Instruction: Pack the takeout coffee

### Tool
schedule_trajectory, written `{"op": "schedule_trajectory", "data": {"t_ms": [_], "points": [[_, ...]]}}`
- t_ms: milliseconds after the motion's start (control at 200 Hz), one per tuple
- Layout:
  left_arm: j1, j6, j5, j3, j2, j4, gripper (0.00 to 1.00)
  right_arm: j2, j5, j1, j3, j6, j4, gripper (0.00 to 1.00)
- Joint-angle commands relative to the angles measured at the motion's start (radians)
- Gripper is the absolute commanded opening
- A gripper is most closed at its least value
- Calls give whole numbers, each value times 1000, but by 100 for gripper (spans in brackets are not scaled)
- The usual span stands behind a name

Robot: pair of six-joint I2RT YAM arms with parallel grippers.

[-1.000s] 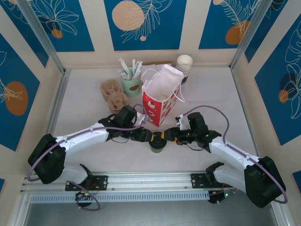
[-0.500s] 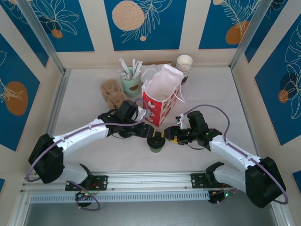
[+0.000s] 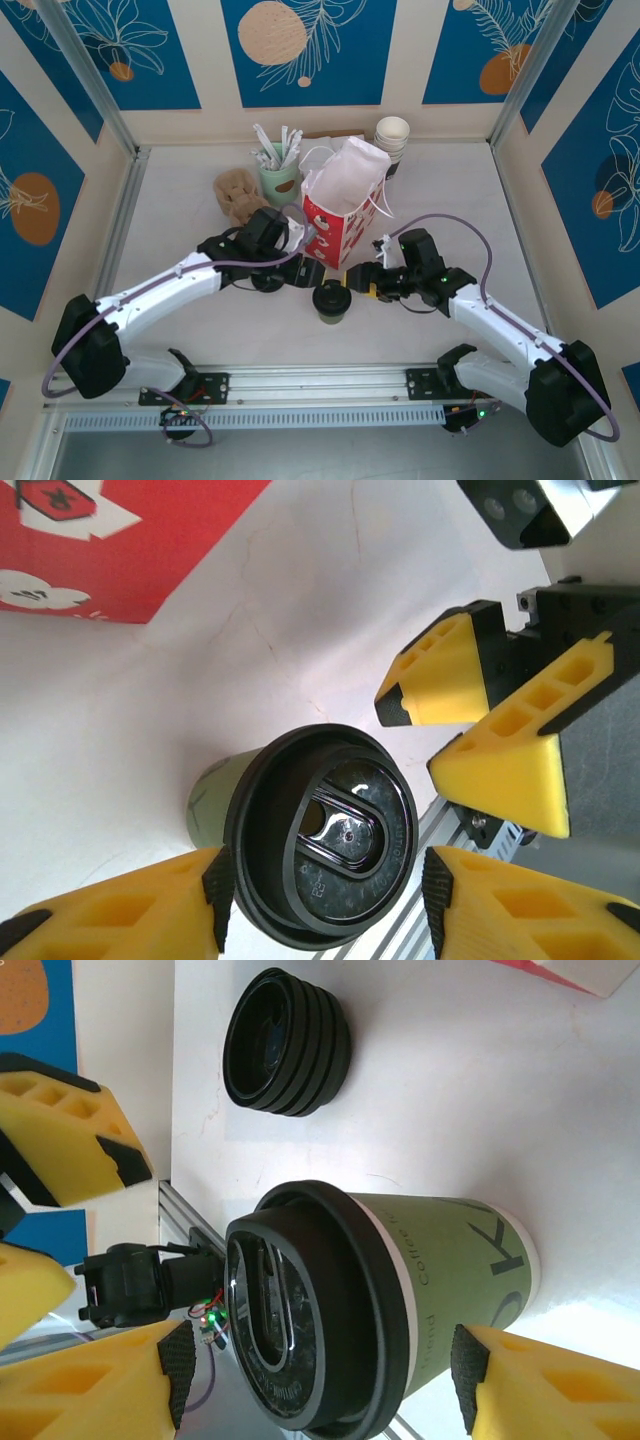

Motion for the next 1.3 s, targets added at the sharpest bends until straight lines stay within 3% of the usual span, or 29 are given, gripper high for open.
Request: {"op": "schedule_trajectory", "data": {"t_ms": [0,140,455,770,875,1095,1295], "points": [[17,30,-44,33,-47,-30,58,-17,52,40,16,-39,-56,71],[34,49,-62,31,-88,-56,63,-11,80,93,-16,-17,-17,71],[54,56,-149,35,-214,-105,64,6,167,179,-58,35,86,70],[66,64,-167,19,-240,-134,64,134,191,250,-43,86,238,64],[79,53,-238,1,-259,-145,64,186,214,275,-21,100,272,62],[197,-7,-376,-91,-339,-129,65,259,239,311,19,104,321,61],[325,-60,-380,-139,-325,-64,65,302,238,325,56,103,329,61]]}}
